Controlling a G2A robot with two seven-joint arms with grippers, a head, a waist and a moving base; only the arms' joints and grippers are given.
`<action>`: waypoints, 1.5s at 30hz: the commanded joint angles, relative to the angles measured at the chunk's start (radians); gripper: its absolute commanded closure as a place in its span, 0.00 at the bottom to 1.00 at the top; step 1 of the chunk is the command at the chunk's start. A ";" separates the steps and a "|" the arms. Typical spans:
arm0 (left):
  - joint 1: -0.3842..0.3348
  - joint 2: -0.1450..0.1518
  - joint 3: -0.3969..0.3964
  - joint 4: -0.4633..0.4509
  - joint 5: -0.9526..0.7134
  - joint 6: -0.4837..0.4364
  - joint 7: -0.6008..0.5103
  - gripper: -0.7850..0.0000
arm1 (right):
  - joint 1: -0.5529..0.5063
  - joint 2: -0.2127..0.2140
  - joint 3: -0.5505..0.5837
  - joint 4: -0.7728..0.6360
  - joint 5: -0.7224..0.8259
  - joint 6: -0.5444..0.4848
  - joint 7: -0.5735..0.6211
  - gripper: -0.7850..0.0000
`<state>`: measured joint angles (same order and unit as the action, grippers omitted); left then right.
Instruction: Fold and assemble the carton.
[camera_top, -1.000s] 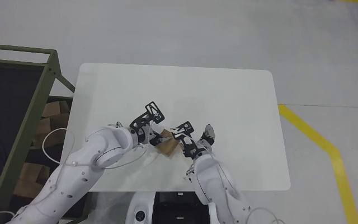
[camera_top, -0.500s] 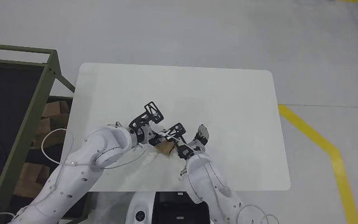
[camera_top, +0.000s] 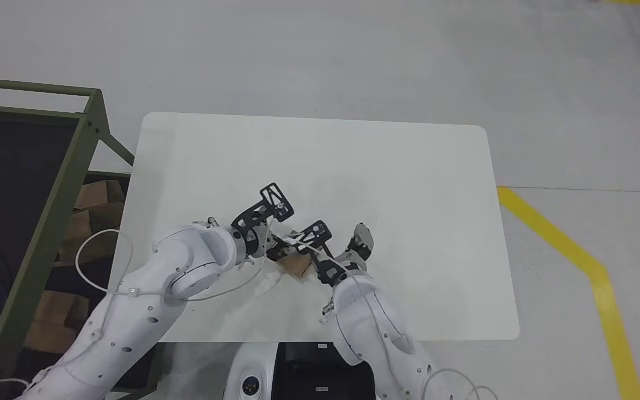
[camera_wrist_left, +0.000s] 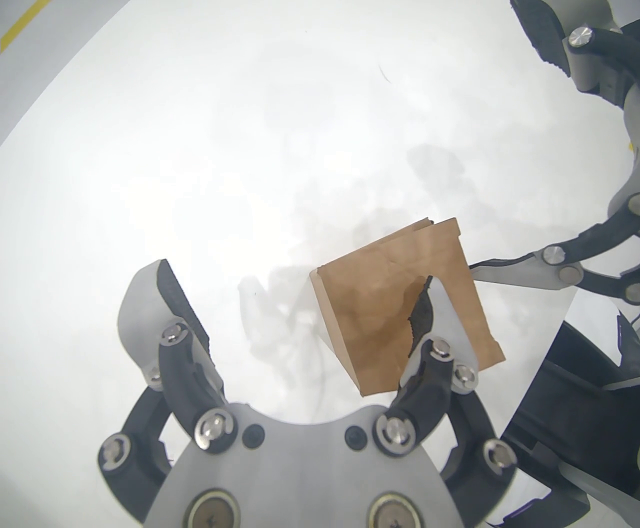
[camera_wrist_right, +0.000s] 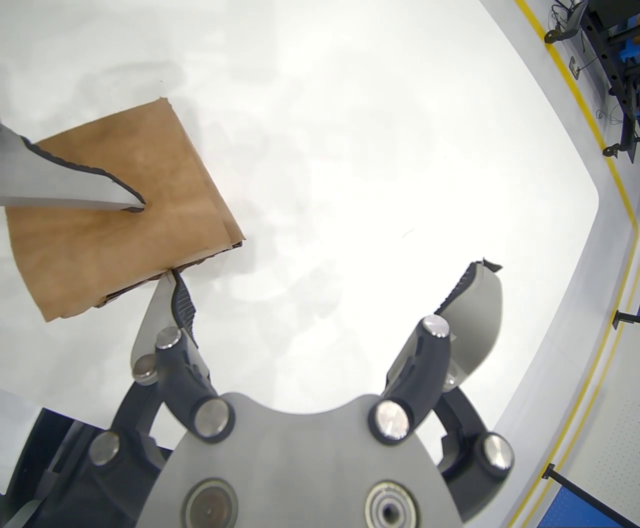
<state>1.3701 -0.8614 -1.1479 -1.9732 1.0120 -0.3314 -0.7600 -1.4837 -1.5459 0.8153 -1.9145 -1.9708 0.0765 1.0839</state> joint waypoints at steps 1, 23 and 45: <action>-0.001 -0.001 0.002 0.001 0.002 -0.001 -0.002 0.00 | -0.003 -0.001 0.001 -0.001 -0.003 -0.003 -0.001 0.00; 0.008 -0.009 -0.019 0.002 0.000 -0.030 0.006 0.00 | -0.016 -0.012 0.005 0.000 -0.003 -0.014 -0.033 0.00; 0.018 -0.016 -0.041 0.002 -0.037 -0.042 -0.002 0.00 | -0.014 -0.016 0.004 0.004 0.008 -0.011 -0.053 0.00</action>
<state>1.3878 -0.8774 -1.1883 -1.9728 0.9788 -0.3720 -0.7600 -1.4987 -1.5610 0.8202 -1.9122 -1.9624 0.0642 1.0296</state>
